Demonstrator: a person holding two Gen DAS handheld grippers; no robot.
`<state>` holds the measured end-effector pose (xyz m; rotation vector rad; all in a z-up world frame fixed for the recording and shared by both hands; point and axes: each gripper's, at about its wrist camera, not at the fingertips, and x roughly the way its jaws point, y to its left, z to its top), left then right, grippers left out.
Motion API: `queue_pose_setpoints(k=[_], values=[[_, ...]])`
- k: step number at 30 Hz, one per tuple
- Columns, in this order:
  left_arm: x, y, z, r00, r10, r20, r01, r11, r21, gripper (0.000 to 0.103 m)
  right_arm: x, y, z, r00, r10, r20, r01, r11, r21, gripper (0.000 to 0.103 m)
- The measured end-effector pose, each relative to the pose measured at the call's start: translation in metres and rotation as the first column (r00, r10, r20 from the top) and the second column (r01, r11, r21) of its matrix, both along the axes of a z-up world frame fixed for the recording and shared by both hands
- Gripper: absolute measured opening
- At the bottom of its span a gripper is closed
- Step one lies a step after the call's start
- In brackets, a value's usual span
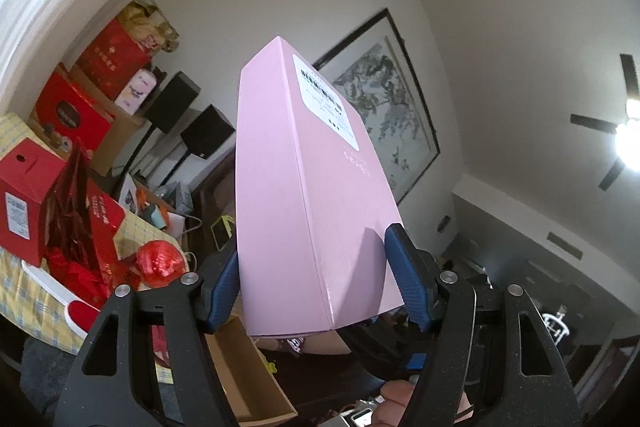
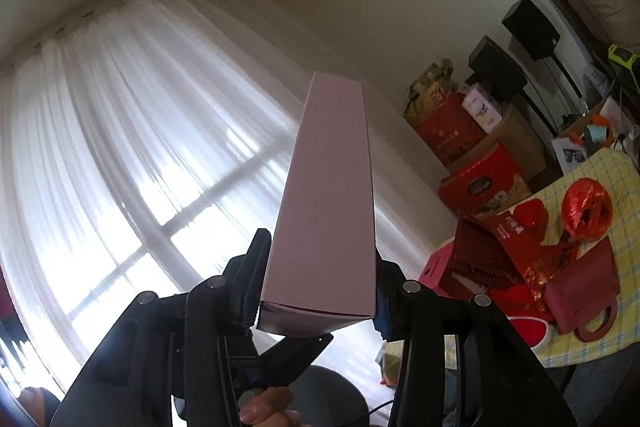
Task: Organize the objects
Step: 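Lift the pink box off the table with the right gripper, then carry the pink box with the right gripper over the cardboard box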
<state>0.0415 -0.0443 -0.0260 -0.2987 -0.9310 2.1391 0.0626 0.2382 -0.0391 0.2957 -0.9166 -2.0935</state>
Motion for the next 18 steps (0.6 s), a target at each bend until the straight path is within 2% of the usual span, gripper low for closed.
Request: queue_pose_setpoints(k=[5, 9, 18], values=[[0.005, 0.02, 0.0, 0.998, -0.046, -0.031, 0.045, 0.999, -0.018, 0.066, 0.019, 0.018, 0.0, 0.999, -0.043, -0.019, 0.043, 0.999, 0.003, 0.045], [0.007, 0.041, -0.007, 0.996, -0.084, -0.031, 0.082, 0.995, -0.049, 0.066, 0.029, 0.036, -0.013, 0.996, -0.08, -0.027, 0.08, 0.997, -0.003, 0.046], [0.008, 0.097, -0.025, 0.99, -0.14, 0.001, 0.139, 0.979, -0.146, 0.065, 0.03, 0.095, -0.062, 0.994, -0.088, 0.059, 0.095, 0.989, -0.116, 0.046]])
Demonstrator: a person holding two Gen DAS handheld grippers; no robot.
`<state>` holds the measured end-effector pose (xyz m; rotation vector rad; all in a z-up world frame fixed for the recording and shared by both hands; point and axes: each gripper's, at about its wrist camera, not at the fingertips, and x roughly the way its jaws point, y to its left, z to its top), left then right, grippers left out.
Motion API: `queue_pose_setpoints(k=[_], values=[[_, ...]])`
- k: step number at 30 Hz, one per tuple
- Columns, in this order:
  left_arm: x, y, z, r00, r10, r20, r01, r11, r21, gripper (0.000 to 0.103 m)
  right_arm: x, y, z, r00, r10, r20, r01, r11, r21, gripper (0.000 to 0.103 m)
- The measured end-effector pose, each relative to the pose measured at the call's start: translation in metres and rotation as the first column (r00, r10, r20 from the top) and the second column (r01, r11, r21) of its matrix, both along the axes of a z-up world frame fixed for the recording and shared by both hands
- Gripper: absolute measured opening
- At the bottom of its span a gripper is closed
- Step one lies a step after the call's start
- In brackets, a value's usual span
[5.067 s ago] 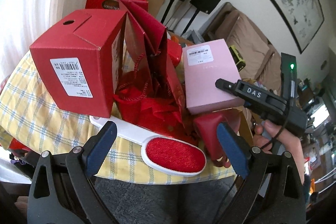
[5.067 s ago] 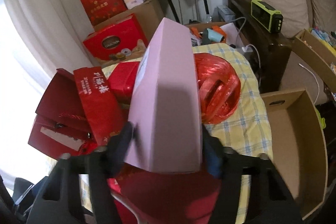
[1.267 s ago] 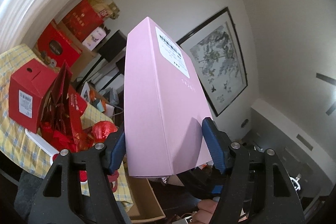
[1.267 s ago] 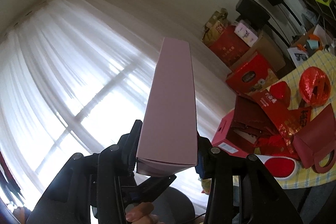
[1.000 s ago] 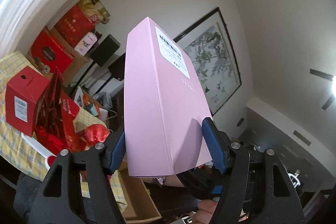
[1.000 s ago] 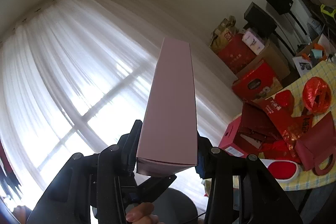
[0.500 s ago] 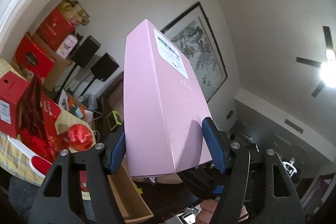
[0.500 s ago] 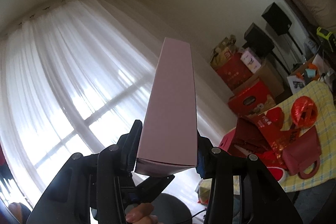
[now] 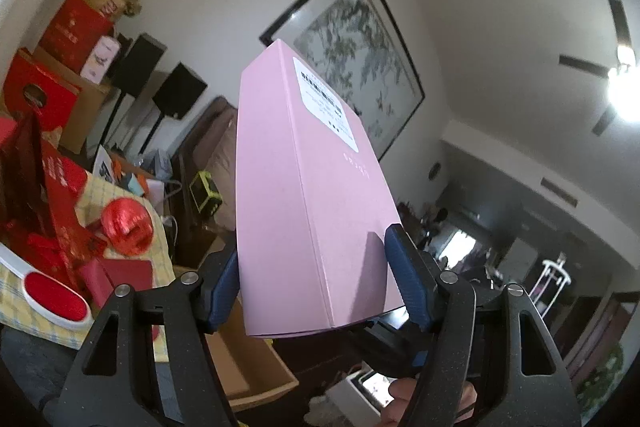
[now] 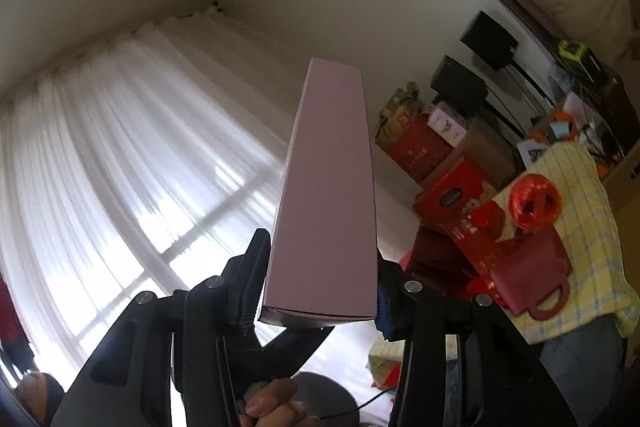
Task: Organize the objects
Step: 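Carry the pink box with the right gripper over the cardboard box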
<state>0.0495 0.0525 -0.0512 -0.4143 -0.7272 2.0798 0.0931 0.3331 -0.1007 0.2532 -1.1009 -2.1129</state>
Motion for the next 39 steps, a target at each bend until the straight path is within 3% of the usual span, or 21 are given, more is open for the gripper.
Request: queue_pose_setpoints(k=[5, 15, 21, 28, 36, 39], values=[[0.0, 0.026, -0.017, 0.999, 0.003, 0.047, -0.003, 1.0, -0.002, 0.065, 0.002, 0.029, -0.016, 0.998, 0.003, 0.063, -0.003, 1.0, -0.013, 0.046], [0.005, 0.043, -0.017, 0.998, 0.04, 0.042, -0.038, 0.997, -0.067, 0.065, -0.001, 0.046, -0.03, 0.996, 0.049, 0.073, -0.045, 0.997, -0.056, 0.046], [-0.009, 0.057, -0.026, 0.996, 0.025, 0.09, -0.018, 0.997, -0.081, 0.066, -0.006, 0.059, -0.037, 0.993, 0.026, 0.117, -0.021, 0.999, -0.04, 0.047], [-0.013, 0.085, -0.016, 0.997, -0.018, 0.074, 0.026, 0.994, -0.106, 0.066, 0.003, 0.082, -0.033, 0.994, -0.02, 0.104, 0.026, 0.998, -0.056, 0.047], [-0.001, 0.11, 0.0, 0.999, -0.048, -0.019, 0.046, 0.992, -0.114, 0.065, 0.014, 0.106, -0.023, 0.997, -0.04, 0.063, 0.047, 0.993, -0.112, 0.047], [0.0, 0.118, 0.001, 0.998, -0.06, -0.014, 0.058, 0.993, -0.107, 0.065, 0.019, 0.113, -0.019, 0.996, -0.072, 0.055, 0.077, 0.992, -0.103, 0.047]])
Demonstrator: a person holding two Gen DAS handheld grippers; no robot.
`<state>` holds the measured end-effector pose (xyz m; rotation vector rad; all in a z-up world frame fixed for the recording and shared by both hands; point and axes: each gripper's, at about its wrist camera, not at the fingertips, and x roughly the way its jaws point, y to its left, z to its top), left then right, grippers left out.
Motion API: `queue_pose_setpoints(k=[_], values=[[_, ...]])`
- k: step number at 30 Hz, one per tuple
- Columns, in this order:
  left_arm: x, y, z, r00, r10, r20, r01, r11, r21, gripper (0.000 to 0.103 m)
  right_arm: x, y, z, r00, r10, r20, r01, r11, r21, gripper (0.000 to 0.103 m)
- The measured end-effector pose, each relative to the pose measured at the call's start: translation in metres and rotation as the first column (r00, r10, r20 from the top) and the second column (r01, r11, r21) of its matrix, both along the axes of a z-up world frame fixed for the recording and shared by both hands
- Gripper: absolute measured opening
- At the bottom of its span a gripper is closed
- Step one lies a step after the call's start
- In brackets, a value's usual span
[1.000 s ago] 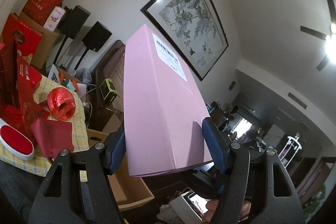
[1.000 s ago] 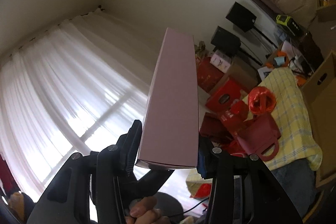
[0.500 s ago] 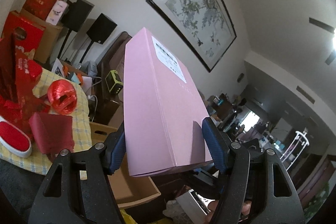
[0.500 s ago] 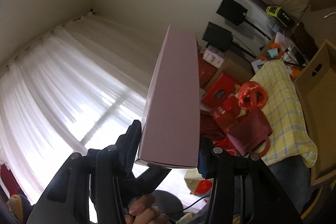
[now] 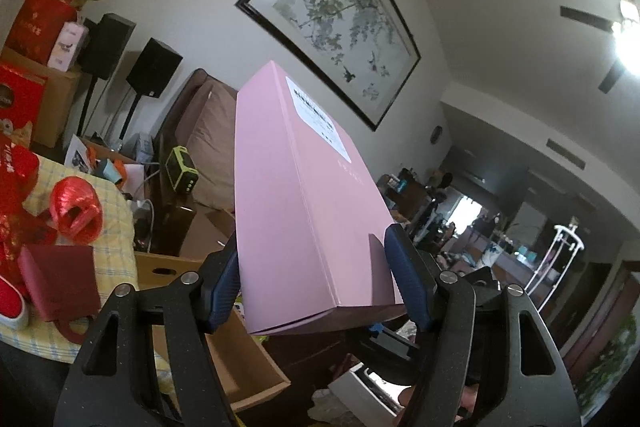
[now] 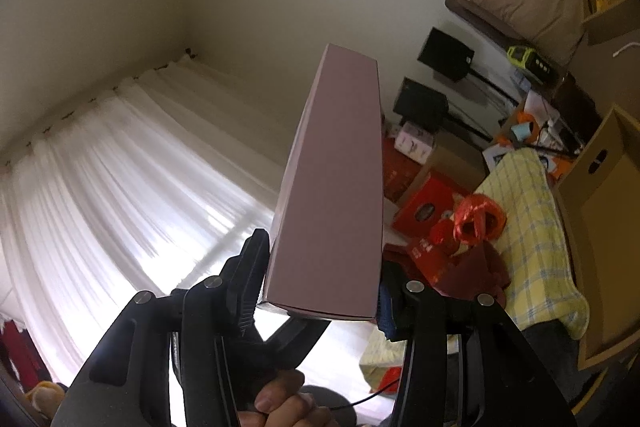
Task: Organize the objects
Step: 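Carry the pink box with the right gripper over the cardboard box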
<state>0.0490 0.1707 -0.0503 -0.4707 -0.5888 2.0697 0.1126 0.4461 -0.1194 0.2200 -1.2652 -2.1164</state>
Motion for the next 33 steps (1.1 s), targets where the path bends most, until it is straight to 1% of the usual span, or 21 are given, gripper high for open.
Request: queue_pose_setpoints(k=[4, 7, 12, 18, 25, 33], values=[[-0.004, 0.008, -0.001, 0.999, -0.029, 0.016, 0.029, 1.0, -0.003, 0.065, 0.0, 0.007, -0.001, 1.0, -0.02, 0.008, 0.02, 1.0, 0.002, 0.047], [-0.01, 0.012, -0.002, 0.997, -0.055, 0.047, 0.055, 0.998, -0.009, 0.065, 0.0, 0.011, -0.003, 0.999, -0.032, 0.017, 0.032, 0.999, -0.002, 0.047], [-0.013, 0.02, -0.005, 0.997, -0.059, 0.055, 0.06, 0.998, -0.019, 0.065, -0.002, 0.017, -0.008, 0.999, -0.044, 0.032, 0.044, 0.999, -0.007, 0.047], [-0.023, 0.026, -0.02, 0.991, -0.07, 0.115, 0.071, 0.997, -0.011, 0.065, -0.007, 0.022, -0.015, 0.996, -0.066, 0.067, 0.066, 0.998, 0.01, 0.047], [-0.034, 0.031, -0.035, 0.985, -0.075, 0.155, 0.08, 0.996, -0.028, 0.065, -0.015, 0.027, -0.028, 0.99, -0.067, 0.123, 0.066, 0.998, 0.008, 0.047], [-0.04, 0.037, -0.041, 0.981, -0.082, 0.175, 0.091, 0.995, -0.042, 0.066, -0.017, 0.03, -0.036, 0.985, -0.072, 0.154, 0.074, 0.997, -0.002, 0.047]])
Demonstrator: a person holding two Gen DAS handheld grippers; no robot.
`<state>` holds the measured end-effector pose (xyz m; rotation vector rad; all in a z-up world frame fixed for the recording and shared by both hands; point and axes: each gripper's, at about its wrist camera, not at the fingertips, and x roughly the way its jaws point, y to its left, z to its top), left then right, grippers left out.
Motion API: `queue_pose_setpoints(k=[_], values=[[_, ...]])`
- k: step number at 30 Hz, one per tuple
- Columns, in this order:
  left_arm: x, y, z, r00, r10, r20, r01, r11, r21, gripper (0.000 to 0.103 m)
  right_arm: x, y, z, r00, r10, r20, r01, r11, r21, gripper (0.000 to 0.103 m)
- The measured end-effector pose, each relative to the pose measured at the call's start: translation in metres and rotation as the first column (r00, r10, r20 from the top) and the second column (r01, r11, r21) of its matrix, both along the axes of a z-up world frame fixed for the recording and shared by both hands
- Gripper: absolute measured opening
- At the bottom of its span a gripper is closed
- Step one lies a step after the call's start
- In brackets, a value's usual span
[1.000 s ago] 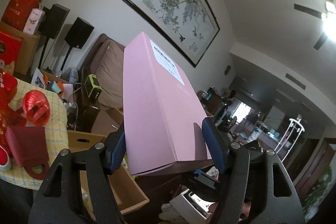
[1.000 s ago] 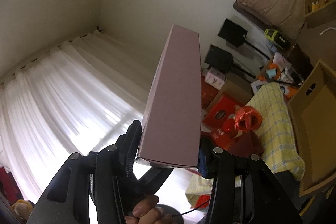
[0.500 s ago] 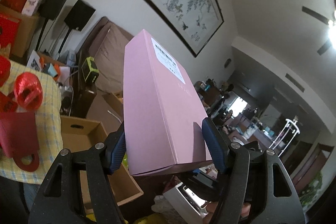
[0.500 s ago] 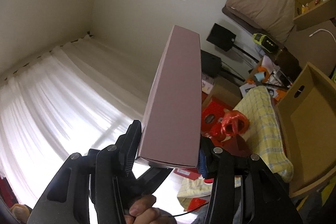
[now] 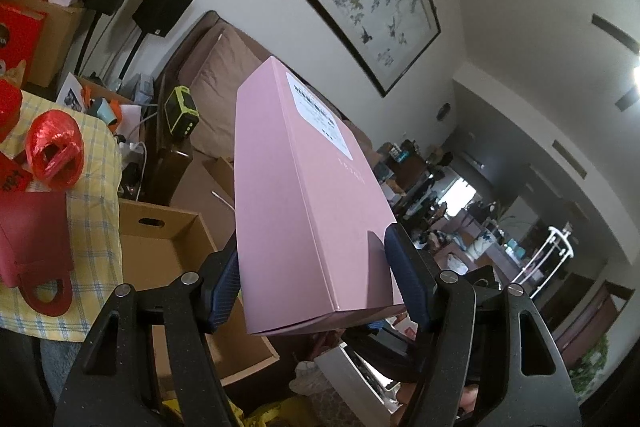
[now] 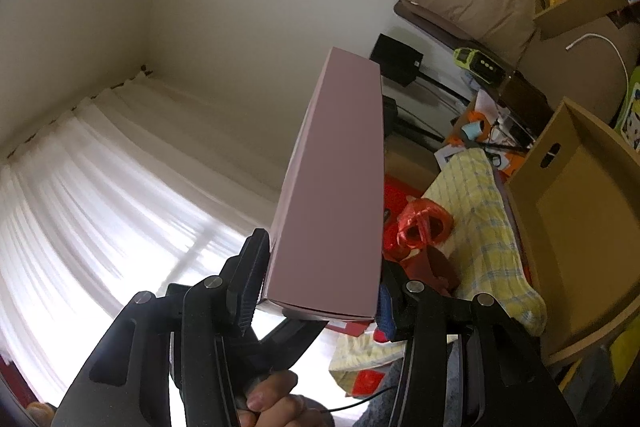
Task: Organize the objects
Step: 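Carry the pink box with the right gripper over the cardboard box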
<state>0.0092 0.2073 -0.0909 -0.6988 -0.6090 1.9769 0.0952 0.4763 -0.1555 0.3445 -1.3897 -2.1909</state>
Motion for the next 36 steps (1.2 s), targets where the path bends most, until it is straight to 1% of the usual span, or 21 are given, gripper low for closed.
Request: queue_pose_setpoints(k=[9, 17, 24, 29, 36], values=[[-0.01, 0.009, -0.013, 0.999, -0.015, 0.044, 0.016, 1.0, -0.023, 0.066, -0.005, 0.006, -0.013, 0.999, -0.017, 0.048, 0.017, 1.0, -0.01, 0.047], [-0.015, 0.012, -0.024, 0.998, -0.018, 0.064, 0.02, 0.999, -0.032, 0.066, -0.008, 0.007, -0.021, 0.996, -0.024, 0.085, 0.025, 0.999, -0.019, 0.047], [-0.025, 0.015, -0.042, 0.991, -0.02, 0.131, 0.026, 0.999, -0.043, 0.066, -0.014, 0.009, -0.034, 0.991, -0.025, 0.133, 0.028, 0.999, -0.02, 0.047], [-0.03, 0.013, -0.053, 0.988, -0.009, 0.154, 0.018, 0.998, -0.056, 0.066, -0.02, 0.008, -0.046, 0.986, -0.016, 0.163, 0.022, 0.999, -0.033, 0.047], [-0.04, 0.014, -0.07, 0.978, -0.006, 0.208, 0.022, 0.997, -0.075, 0.066, -0.027, 0.009, -0.062, 0.979, -0.006, 0.202, 0.015, 0.999, -0.039, 0.047]])
